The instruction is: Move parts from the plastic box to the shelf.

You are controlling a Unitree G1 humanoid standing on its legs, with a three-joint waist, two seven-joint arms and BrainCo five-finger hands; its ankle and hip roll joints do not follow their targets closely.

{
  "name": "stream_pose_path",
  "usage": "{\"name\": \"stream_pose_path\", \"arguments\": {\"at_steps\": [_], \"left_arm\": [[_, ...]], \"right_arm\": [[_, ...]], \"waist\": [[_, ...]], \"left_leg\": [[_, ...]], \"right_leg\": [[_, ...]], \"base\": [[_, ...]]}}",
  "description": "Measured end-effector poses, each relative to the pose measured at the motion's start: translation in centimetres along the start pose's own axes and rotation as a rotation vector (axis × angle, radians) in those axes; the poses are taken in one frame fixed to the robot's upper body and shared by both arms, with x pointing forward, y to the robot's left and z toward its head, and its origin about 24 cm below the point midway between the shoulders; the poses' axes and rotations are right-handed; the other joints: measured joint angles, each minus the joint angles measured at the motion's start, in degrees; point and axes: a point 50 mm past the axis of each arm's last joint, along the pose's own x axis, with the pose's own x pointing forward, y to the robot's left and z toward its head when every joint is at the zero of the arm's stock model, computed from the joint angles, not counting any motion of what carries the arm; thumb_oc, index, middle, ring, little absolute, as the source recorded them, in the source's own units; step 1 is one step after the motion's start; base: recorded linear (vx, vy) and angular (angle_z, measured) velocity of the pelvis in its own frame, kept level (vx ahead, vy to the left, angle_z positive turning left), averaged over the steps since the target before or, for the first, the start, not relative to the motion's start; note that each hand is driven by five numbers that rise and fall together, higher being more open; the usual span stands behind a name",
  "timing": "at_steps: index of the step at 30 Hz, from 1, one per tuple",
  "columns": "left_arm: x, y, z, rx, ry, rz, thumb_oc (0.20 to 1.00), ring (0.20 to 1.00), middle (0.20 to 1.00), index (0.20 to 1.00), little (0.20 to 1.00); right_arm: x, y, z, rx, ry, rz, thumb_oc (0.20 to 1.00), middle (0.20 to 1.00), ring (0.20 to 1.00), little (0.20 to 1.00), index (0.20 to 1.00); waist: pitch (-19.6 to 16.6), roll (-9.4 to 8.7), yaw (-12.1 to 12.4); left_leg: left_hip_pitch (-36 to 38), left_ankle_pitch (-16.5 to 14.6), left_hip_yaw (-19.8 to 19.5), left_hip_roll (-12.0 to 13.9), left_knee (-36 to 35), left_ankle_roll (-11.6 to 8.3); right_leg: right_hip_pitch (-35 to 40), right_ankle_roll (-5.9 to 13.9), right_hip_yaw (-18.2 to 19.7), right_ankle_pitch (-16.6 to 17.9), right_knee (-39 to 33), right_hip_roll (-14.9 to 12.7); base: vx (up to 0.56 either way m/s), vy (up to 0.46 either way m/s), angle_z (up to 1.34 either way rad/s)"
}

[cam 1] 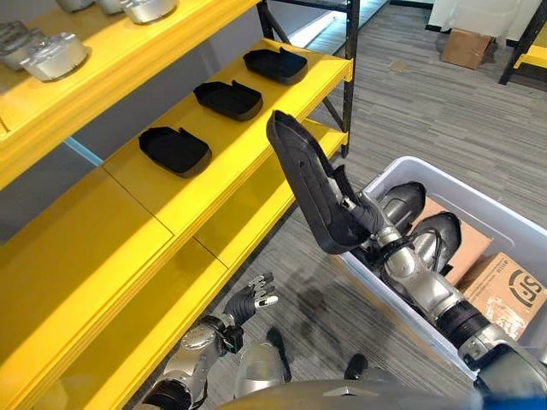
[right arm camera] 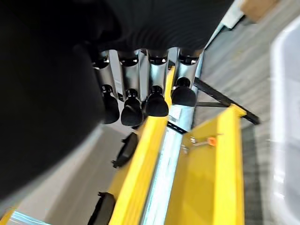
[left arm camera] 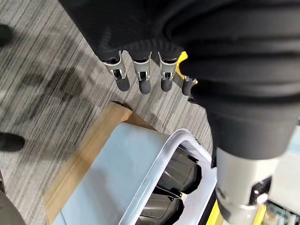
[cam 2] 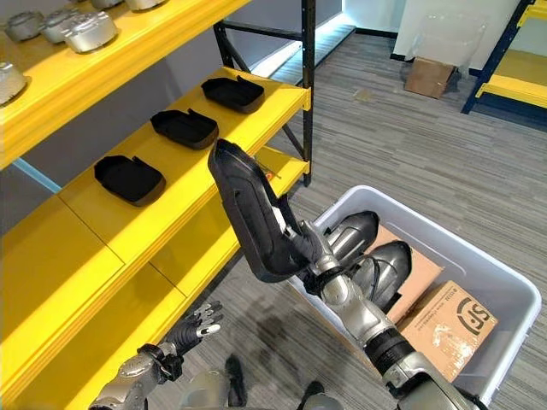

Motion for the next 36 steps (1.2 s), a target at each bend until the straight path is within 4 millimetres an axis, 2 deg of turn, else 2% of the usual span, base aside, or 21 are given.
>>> {"name": "stream_pose_path", "arguments": {"at_steps": [1,3,4,5,6,8,9,10,12,13,14,18,22,26,28,29,30,31,32,34,36], "left_arm": [[0.4,-0.2,0.4,0.018,-0.004,-0.017,1.0,1.0,1.0,1.0,1.0],[1.3,-0.6,2.0,0.057,-0.038,-0.046,1.0,1.0,1.0,1.0,1.0],[1.4,-0.3,3.1,0.088,-0.065,-0.048,1.0,1.0,1.0,1.0,1.0],[1.6,0.6,4.5,0.136,-0.073,-0.033,1.0,1.0,1.0,1.0,1.0],[1.5,0.7,4.3,0.143,-0.067,-0.03,1.0,1.0,1.0,1.0,1.0],[1.4,0.3,4.3,0.197,-0.074,-0.027,1.0,1.0,1.0,1.0,1.0],[1.5,-0.1,4.5,0.226,-0.09,-0.04,1.0,1.0,1.0,1.0,1.0],[1.5,-0.4,4.6,0.242,-0.103,-0.051,1.0,1.0,1.0,1.0,1.0],[1.4,-0.6,5.3,0.257,-0.137,-0.064,1.0,1.0,1.0,1.0,1.0],[1.2,-0.5,5.2,0.26,-0.135,-0.06,1.0,1.0,1.0,1.0,1.0],[0.9,-0.2,4.8,0.26,-0.122,-0.052,1.0,1.0,1.0,1.0,1.0],[-0.9,1.1,2.9,0.261,-0.054,-0.012,1.0,1.0,1.0,1.0,1.0],[-2.1,1.5,1.7,0.215,-0.046,0.006,1.0,1.0,1.0,1.0,1.0],[-2.3,1.9,2.3,0.194,-0.091,0.019,1.0,1.0,1.0,1.0,1.0],[-2.4,2.0,2.3,0.189,-0.094,0.028,1.0,1.0,1.0,1.0,1.0],[-2.3,1.9,2.3,0.183,-0.1,0.025,1.0,1.0,1.0,1.0,1.0],[-2.1,1.8,2.5,0.185,-0.105,0.016,1.0,1.0,1.0,1.0,1.0],[-2.2,1.8,2.6,0.192,-0.108,0.003,1.0,1.0,1.0,1.0,1.0],[-2.2,1.8,2.7,0.195,-0.109,-0.006,1.0,1.0,1.0,1.0,1.0],[-2.0,1.7,2.8,0.195,-0.113,-0.023,1.0,1.0,1.0,1.0,1.0],[-2.1,1.5,2.5,0.194,-0.101,-0.031,1.0,1.0,1.0,1.0,1.0]], "right_arm": [[-0.2,-0.4,-0.4,-0.02,0.013,-0.002,0.2,0.2,0.2,0.2,0.2],[-0.4,-1.4,-1.2,-0.067,0.043,-0.006,0.2,0.2,0.2,0.2,0.2],[-0.3,-1.4,-1.0,-0.067,0.034,-0.003,0.2,0.2,0.2,0.2,0.2],[0.3,-1.2,-0.3,-0.057,0.012,-0.003,0.2,0.2,0.2,0.2,0.2],[0.2,-0.9,-0.3,-0.052,0.019,0.002,0.2,0.2,0.2,0.2,0.2],[0.1,-0.7,-0.4,-0.041,0.027,-0.006,0.2,0.2,0.2,0.2,0.2],[0.1,-0.9,-0.5,-0.038,0.032,-0.017,0.2,0.2,0.2,0.2,0.2],[0.0,-1.0,-0.6,-0.039,0.035,-0.02,0.2,0.2,0.2,0.2,0.2],[0.1,-0.5,-0.4,-0.023,0.029,-0.017,0.2,0.2,0.2,0.2,0.2],[0.1,-0.3,-0.3,-0.019,0.027,-0.009,0.2,0.2,0.2,0.2,0.2],[0.1,-0.2,-0.2,-0.013,0.025,-0.006,0.2,0.2,0.2,0.2,0.2],[0.2,0.5,0.7,0.024,-0.001,-0.005,0.2,0.2,0.2,0.2,0.2],[0.1,0.6,0.7,0.028,0.001,-0.003,0.2,0.2,0.2,0.2,0.2],[0.1,0.8,0.9,0.033,-0.005,0.002,0.2,0.2,0.2,0.2,0.2],[0.3,1.2,1.1,0.048,-0.01,0.007,0.2,0.2,0.2,0.2,0.2],[0.3,1.3,1.3,0.057,-0.012,0.006,0.2,0.2,0.2,0.2,0.2],[0.3,1.4,1.3,0.059,-0.013,0.007,0.2,0.2,0.2,0.2,0.2],[0.3,1.4,1.4,0.058,-0.015,0.008,0.2,0.2,0.2,0.2,0.2],[0.3,1.3,1.3,0.053,-0.016,0.008,0.2,0.2,0.2,0.2,0.2],[0.1,1.2,0.9,0.044,-0.003,0.016,0.2,0.2,0.2,0.2,0.2],[0.0,1.0,0.8,0.032,-0.004,0.028,0.2,0.2,0.2,0.2,0.2]], "waist": [[0.0,0.02,-0.6],[-0.1,0.66,-1.7],[-1.2,0.04,-1.6],[-0.9,-0.75,-0.9],[-1.3,-0.02,-1.1],[-1.4,0.64,-1.4],[-1.3,1.15,-1.5],[-1.5,1.31,-1.7],[-1.5,0.97,-0.3],[-1.4,0.64,0.4],[-1.4,0.39,0.7],[-0.8,-1.44,2.5],[-0.1,-2.25,3.7],[0.7,-2.44,5.9],[1.0,-2.45,6.9],[1.3,-2.26,6.6],[1.7,-2.22,6.3],[1.7,-2.31,6.6],[1.8,-2.07,6.4],[2.1,-2.21,5.3],[2.0,-2.92,5.3]], "left_leg": [[0.7,0.9,0.7,0.3,0.4,-0.05],[0.3,2.5,1.9,-2.3,-1.4,1.57],[0.0,3.6,1.8,-3.1,-5.3,2.06],[0.0,-2.4,2.5,-2.3,-4.0,1.56],[0.8,-3.7,4.4,-0.2,-3.4,0.57],[2.1,-3.5,5.0,1.2,-3.6,0.44],[2.2,-4.4,4.2,0.6,-3.5,-0.84],[2.3,-5.7,4.3,-0.1,-3.9,-0.69],[2.0,-9.1,3.2,-3.7,-6.4,1.67],[1.8,-9.6,2.5,-5.3,-6.6,2.54],[0.9,-10.2,1.7,-6.5,-6.3,3.29],[-1.0,-12.6,0.4,-9.1,-3.1,5.48],[-4.4,-14.8,-3.0,-10.4,1.9,7.39],[-4.2,-13.8,-4.1,-12.0,0.2,9.19],[-4.1,-13.3,-4.9,-13.0,-1.1,10.04],[-3.9,-13.0,-6.1,-13.6,-2.4,10.2],[-3.1,-12.2,-7.3,-14.0,-3.5,10.41],[-2.9,-10.6,-8.5,-14.1,-5.4,10.27],[-2.6,-8.5,-10.6,-14.0,-7.7,10.84],[-1.6,-6.6,-12.8,-14.0,-11.3,9.62],[-1.0,-7.1,-12.2,-14.7,-11.6,9.51]], "right_leg": [[-0.3,0.48,-0.7,-0.3,2.5,-1.5],[-6.8,3.26,0.1,-2.7,13.7,-4.7],[-8.8,3.51,1.6,-1.9,8.0,-2.4],[-7.9,1.96,0.3,4.5,1.1,-2.0],[-7.3,2.49,-0.5,4.2,1.8,-1.9],[-7.0,3.72,-1.4,4.2,3.3,-3.5],[-6.7,5.08,-2.1,4.3,3.8,-4.3],[-6.6,5.87,-2.1,4.4,4.2,-4.6],[-6.9,8.1,-2.5,5.2,4.8,-7.7],[-6.8,8.87,-1.5,5.1,4.6,-8.7],[-6.7,9.22,0.3,5.3,4.3,-9.1],[-6.0,11.43,-0.1,7.6,4.2,-12.5],[-4.8,10.18,-1.0,11.6,4.4,-14.5],[-4.9,8.78,-0.9,16.7,4.1,-15.5],[-4.7,9.88,-0.6,18.9,4.4,-15.6],[-4.7,11.21,0.4,20.2,5.6,-16.2],[-5.3,12.22,1.3,18.7,7.2,-16.1],[-6.2,12.94,2.8,14.3,9.4,-14.0],[-6.9,12.3,4.5,10.4,10.6,-10.0],[-6.5,11.3,7.9,5.1,9.6,-2.0],[-4.6,9.29,8.5,2.9,3.5,2.1]], "base": [[-0.06,0.177,0.6],[-0.07,0.236,0.69],[-0.08,0.373,0.8],[-0.07,0.4,0.7],[-0.06,0.339,0.56],[-0.03,0.183,0.44],[-0.06,0.268,0.52],[-0.1,0.404,0.57],[-0.13,0.472,0.69],[-0.11,0.407,0.69],[-0.11,0.403,0.5],[-0.13,0.377,0.3],[-0.16,0.342,0.56],[-0.14,0.258,0.27],[-0.08,0.17,0.23],[-0.1,0.094,0.49],[-0.09,0.09,0.62],[-0.06,0.106,0.59],[0.02,0.088,0.76],[0.04,0.079,0.73],[0.04,0.009,0.17]]}}
